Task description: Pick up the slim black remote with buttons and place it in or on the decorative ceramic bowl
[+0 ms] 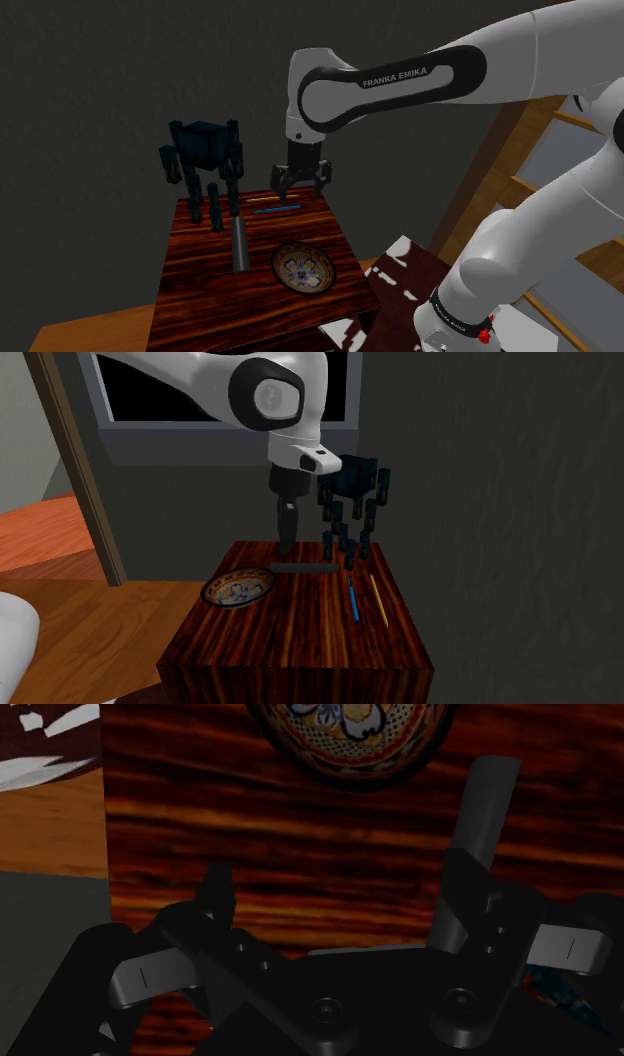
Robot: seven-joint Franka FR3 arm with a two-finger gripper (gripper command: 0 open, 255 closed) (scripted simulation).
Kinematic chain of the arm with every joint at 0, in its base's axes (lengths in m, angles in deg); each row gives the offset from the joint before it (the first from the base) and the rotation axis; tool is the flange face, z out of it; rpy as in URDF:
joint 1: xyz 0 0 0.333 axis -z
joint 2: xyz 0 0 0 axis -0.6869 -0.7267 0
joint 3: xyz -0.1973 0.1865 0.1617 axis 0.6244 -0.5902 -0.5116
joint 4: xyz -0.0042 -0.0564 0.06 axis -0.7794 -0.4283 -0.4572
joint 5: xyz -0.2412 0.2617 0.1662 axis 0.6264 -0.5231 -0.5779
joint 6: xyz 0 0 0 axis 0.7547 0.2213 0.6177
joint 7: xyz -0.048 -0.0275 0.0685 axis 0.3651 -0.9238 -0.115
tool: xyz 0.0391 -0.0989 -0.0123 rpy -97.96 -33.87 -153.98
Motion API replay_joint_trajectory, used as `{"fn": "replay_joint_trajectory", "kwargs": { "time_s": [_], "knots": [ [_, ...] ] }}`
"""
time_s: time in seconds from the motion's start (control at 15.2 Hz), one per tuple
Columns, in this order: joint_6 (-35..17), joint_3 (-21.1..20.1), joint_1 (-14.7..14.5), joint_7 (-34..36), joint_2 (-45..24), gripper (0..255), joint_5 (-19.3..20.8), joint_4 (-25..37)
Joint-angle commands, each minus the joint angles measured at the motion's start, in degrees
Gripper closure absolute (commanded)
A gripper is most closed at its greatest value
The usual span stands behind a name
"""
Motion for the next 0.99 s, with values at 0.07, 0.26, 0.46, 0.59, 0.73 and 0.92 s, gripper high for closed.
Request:
{"fn": "replay_joint_trajectory", "kwargs": {
  "time_s": [0.07, 0.26, 0.46, 0.59, 0.73, 0.92],
  "knots": [
    [-2.90, -2.31, -0.04, 4.60, -6.36, 0, 0.63, 3.00],
    [-5.73, -4.17, -0.34, 9.30, -13.43, 0, 2.25, 6.60],
    [-8.02, -5.32, -1.13, 14.10, -20.76, 0, 4.54, 10.86],
    [-9.19, -5.63, -2.00, 17.23, -25.71, 0, 6.26, 14.07],
    [-10.04, -5.56, -3.16, 20.21, -30.67, 0, 7.99, 17.60],
    [-11.25, -5.16, -4.60, 22.78, -35.45, 0, 9.55, 20.69]
  ]
}}
